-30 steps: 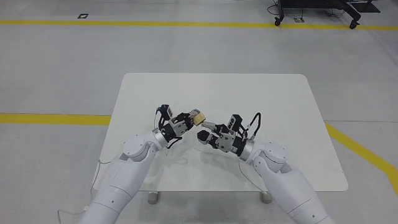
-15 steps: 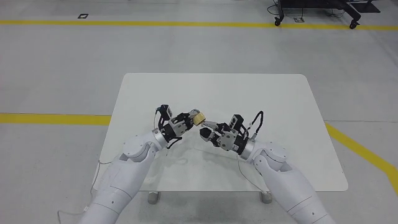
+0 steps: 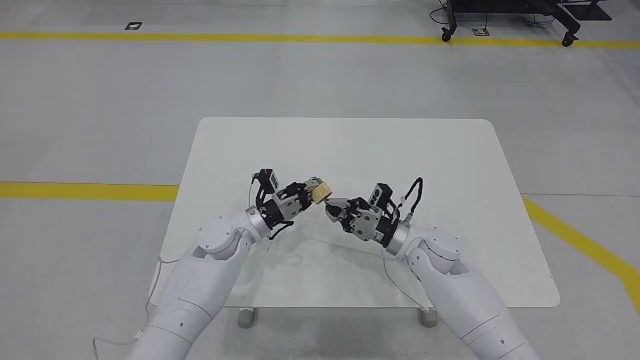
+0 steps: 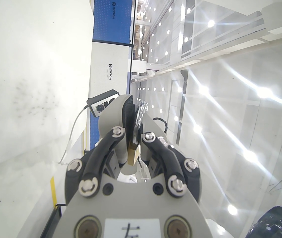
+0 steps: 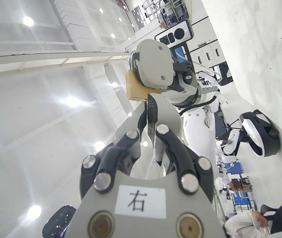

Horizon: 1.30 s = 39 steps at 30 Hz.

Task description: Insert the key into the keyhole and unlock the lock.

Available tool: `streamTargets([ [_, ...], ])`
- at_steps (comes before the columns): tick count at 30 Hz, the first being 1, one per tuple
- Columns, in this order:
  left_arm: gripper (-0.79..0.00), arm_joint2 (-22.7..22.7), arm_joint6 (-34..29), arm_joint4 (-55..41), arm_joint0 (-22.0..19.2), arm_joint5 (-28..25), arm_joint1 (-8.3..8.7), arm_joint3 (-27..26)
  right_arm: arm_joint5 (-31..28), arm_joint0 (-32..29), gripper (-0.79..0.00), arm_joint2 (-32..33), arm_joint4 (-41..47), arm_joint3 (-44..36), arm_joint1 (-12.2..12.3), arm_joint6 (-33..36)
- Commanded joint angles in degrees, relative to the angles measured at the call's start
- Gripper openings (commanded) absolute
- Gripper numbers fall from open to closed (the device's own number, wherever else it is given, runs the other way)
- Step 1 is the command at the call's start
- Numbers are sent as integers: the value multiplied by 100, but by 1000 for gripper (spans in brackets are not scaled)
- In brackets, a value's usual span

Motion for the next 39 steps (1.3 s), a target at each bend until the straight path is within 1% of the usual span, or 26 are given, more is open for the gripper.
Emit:
streamTargets([
  [1, -785, 19, -19, 90, -12, -38, 2, -13, 28, 0, -785, -9, 58, 8, -5, 19],
  [5, -785, 63, -7, 337, -8, -198, 7, -71, 231, 13, -785, 18, 671, 146, -31, 338],
  [8, -785, 71, 115, 582, 11, -382, 16, -134, 571, 73, -785, 59, 1383, 392, -59, 763],
  [10, -785, 78, 323, 945, 39, -600, 28, -223, 880, 160, -785, 56, 1744, 610, -74, 1062],
  [12, -785, 116, 564, 1361, 120, -843, 39, -371, 1014, 244, -785, 49, 1897, 789, -85, 1176],
  [16, -785, 135, 993, 1896, 265, -1135, 52, -591, 1264, 345, -785, 9, 2298, 1033, -122, 1432],
  [19, -785, 120, 1118, 1957, 337, -1184, 55, -673, 1312, 416, -785, -24, 2381, 1164, -139, 1516],
  [24, -785, 76, 1101, 1900, 378, -1183, 65, -719, 1360, 476, -785, -72, 2486, 1282, -164, 1598],
  [26, -785, 72, 1046, 1782, 385, -1158, 63, -719, 1184, 544, -785, -96, 2111, 1268, -149, 1467],
  [27, -785, 66, 1003, 1680, 384, -1139, 60, -712, 1094, 553, -736, -118, 1893, 1206, -139, 1408],
  [28, -785, 56, 945, 1531, 385, -1121, 56, -698, 1067, 554, -474, -136, 1734, 1119, -128, 1420],
  [30, -785, 11, 794, 1183, 370, -1067, 51, -646, 958, 529, -28, -103, 1407, 986, -92, 1347],
  [31, -785, -17, 711, 1001, 357, -1038, 49, -610, 912, 496, 0, -75, 1292, 902, -75, 1289],
  [34, -785, -87, 514, 584, 323, -988, 45, -503, 736, 385, 0, 67, 901, 635, -13, 1049],
  [37, -785, -107, 443, 497, 292, -985, 43, -438, 567, 209, 0, 243, 458, 212, 65, 920],
  [39, -785, -93, 425, 515, 280, -953, 42, -418, 385, 44, 0, 433, -9, -131, 135, 684],
])
